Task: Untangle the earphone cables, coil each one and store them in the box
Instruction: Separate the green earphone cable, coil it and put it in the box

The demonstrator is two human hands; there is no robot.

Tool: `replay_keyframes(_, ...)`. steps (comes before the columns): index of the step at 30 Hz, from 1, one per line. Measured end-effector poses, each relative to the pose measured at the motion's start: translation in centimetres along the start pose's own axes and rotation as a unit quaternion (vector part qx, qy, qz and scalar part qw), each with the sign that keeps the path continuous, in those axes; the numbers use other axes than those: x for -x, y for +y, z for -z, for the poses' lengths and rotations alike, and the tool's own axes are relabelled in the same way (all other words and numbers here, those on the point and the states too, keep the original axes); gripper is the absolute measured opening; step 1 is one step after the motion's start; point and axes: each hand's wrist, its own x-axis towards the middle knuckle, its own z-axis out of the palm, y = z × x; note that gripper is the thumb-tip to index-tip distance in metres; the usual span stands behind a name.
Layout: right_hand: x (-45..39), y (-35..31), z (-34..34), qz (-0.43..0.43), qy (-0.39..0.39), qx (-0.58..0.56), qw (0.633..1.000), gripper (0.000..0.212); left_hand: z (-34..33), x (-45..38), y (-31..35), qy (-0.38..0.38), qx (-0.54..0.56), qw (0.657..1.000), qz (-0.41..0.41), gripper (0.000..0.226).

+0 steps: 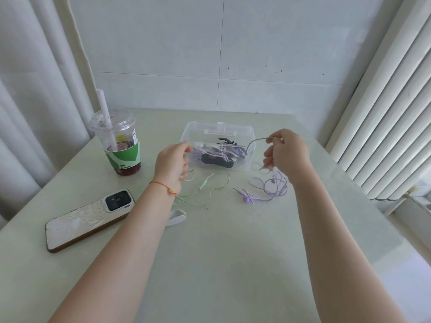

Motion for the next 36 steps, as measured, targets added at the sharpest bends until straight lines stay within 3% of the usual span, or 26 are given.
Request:
replay_keyframes(3,1.1,-1.0,-0.4,-0.021,-0.082,-0.084,0.993,0.019,-1.3,1.6,0.4,-0.113,0.009,0.993,0.016,0.022)
replay_keyframes(7,1.6,-1.8,-0.7,0.002,-0.105,-0.093,0.99,0.016,-1.6,1.9,0.4,-0.139,0.004,0.99,0.02,0.019)
replay_keyframes(10,1.8,-2.0,-0.5,0.067,-0.127,-0.081,0.986,0.012,-1.7,2.2,0.4,-0.146,-0.005,0.989,0.019,0.016)
replay_keyframes(15,2.3,-2.8,-0.5,0.061,-0.187,-0.219,0.956,0.012,-2.1,3.2,0.5,-0.254,-0.025,0.967,-0.018,0.006)
replay_keyframes(19,2.8,-3.6,-1.5,0.039,-0.187,-0.245,0.951,0.015,-2.4,4.2,0.3,-0.342,-0.125,0.931,-0.025,0.026)
replay_keyframes(22,3.0,-3.9,-1.8,0.042,-0.162,-0.246,0.955,0.015,-2.7,4.6,-0.1,-0.331,-0.193,0.923,-0.028,0.021)
replay_keyframes(26,2.5,-3.7,-1.3,0.069,-0.066,-0.233,0.968,0.012,-2.5,3.9,-0.9,-0.258,-0.267,0.927,-0.051,0.009)
replay_keyframes(29,1.7,-3.1,-0.6,0.114,0.03,-0.119,0.986,0.014,-2.4,3.6,-1.3,-0.207,-0.269,0.939,-0.052,0.001)
replay_keyframes(31,1.2,-2.2,-0.1,0.116,0.078,0.091,0.986,0.022,-2.5,3.6,-1.1,-0.183,-0.228,0.956,-0.038,0.01)
replay_keyframes(32,1.2,-1.8,0.1,0.096,0.096,0.216,0.967,0.025,-2.5,3.5,-1.0,-0.177,-0.216,0.959,-0.034,0.011)
replay_keyframes(34,1.4,-1.1,0.1,0.05,0.089,0.375,0.921,0.017,-2.6,3.6,-0.6,-0.168,-0.207,0.963,-0.043,0.012)
replay_keyframes(36,1.3,-0.9,-0.3,0.051,0.038,0.391,0.918,0.016,-2.6,3.4,-0.3,-0.17,-0.184,0.967,-0.045,0.02)
